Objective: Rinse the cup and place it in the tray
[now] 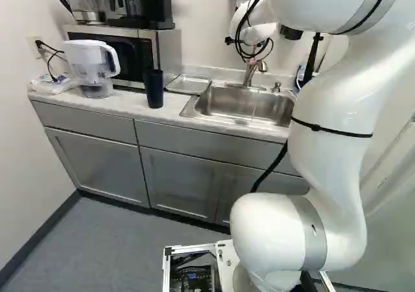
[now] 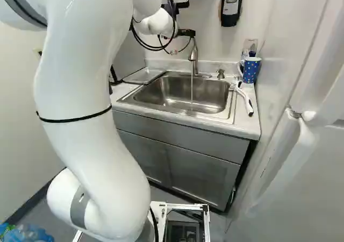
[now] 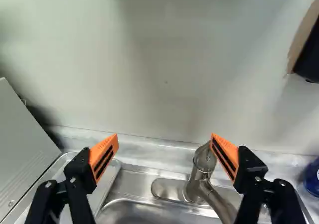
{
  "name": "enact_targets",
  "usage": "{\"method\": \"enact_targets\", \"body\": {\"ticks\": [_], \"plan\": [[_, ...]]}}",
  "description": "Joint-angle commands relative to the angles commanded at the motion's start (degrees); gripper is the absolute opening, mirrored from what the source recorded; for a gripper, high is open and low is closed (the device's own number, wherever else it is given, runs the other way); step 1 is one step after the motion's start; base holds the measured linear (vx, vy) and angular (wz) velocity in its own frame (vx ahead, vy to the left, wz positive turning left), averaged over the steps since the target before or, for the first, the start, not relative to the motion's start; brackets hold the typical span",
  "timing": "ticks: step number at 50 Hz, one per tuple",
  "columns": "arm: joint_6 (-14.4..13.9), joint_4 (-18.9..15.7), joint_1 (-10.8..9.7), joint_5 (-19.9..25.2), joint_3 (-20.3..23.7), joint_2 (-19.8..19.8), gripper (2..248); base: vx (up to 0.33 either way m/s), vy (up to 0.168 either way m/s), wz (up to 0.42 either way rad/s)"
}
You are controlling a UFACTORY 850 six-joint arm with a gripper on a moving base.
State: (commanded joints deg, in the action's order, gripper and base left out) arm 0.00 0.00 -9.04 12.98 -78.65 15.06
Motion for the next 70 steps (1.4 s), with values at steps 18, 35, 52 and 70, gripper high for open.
{"method": "enact_targets", "body": {"ticks": [18,35,52,70], "plan": [[0.0,0.0,0.1,0.0,-2.1,1.9,247,0.0,0.0,0.0],[0.0,0.0,0.2,0.0,-2.8,2.5,247,0.0,0.0,0.0],[0.0,0.0,2.5,0.0,0.7,-0.6,247,0.0,0.0,0.0],[0.0,0.0,4.4,0.0,5.5,-5.0,247,0.0,0.0,0.0]]}}
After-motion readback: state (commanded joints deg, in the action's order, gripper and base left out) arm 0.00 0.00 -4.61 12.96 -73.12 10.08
